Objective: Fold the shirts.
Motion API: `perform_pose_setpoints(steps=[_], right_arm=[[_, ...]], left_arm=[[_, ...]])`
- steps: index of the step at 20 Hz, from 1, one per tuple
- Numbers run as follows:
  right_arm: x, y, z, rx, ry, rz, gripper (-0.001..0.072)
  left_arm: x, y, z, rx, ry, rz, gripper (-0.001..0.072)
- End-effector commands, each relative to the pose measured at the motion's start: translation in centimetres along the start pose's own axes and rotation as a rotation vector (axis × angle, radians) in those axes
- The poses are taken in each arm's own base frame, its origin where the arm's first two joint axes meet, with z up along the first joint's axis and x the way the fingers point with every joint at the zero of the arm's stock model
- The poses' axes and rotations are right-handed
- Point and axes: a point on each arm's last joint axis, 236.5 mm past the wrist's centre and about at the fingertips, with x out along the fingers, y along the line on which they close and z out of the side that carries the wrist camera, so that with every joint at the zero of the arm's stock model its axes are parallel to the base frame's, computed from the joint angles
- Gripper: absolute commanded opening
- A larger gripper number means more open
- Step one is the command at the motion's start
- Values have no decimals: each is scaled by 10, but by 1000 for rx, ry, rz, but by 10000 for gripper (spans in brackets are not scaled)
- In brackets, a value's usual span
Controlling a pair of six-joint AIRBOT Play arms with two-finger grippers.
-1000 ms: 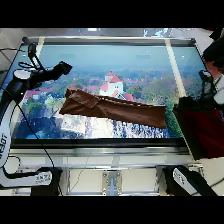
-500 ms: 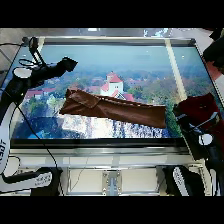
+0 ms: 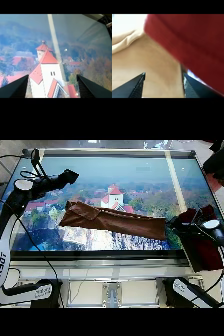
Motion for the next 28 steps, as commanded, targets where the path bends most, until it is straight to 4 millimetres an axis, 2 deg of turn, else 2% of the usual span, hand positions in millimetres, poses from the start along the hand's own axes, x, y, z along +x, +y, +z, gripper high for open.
perform_pose_setpoints(steps=[1, 6, 8, 10, 13, 15, 17, 18, 19, 20, 21, 23, 25, 28], right_arm=[[0, -15, 3, -26, 57, -75, 547], [31, -14, -29, 29, 237, -3, 547], [43, -7, -29, 42, 248, 50, 548], [49, -7, -26, 47, 241, 62, 548], [51, -5, -25, 49, 236, 76, 543], [56, 8, -24, 46, 238, 146, 473], [63, 21, -25, 66, 246, 203, 466], [66, 25, -27, 55, 253, 217, 427], [69, 30, -28, 55, 254, 226, 349], [68, 37, -28, 48, 248, 246, 209], [64, 50, -25, 33, 236, 297, 31], [43, 79, -16, -5, 205, 396, 15], [9, 109, -4, -84, 170, 464, 14], [-52, 152, 19, -188, 78, 522, 14]], left_arm=[[0, -3, -4, 1, 16, -11, 707], [0, -4, -4, 1, 19, -13, 708], [0, -4, -6, 1, 26, -16, 707], [3, -6, -17, 1, 67, -31, 707], [18, -19, -60, 46, 205, -92, 707], [34, -30, -93, 70, 292, -133, 706], [51, -40, -126, 71, 366, -158, 705], [58, -46, -141, 72, 400, -169, 697], [65, -52, -160, 74, 440, -183, 697], [71, -57, -176, 76, 476, -193, 695], [75, -61, -191, 76, 509, -203, 644], [83, -69, -224, 78, 582, -223, 371], [89, -75, -253, 81, 644, -236, 10], [94, -88, -298, 95, 731, -257, 17]])
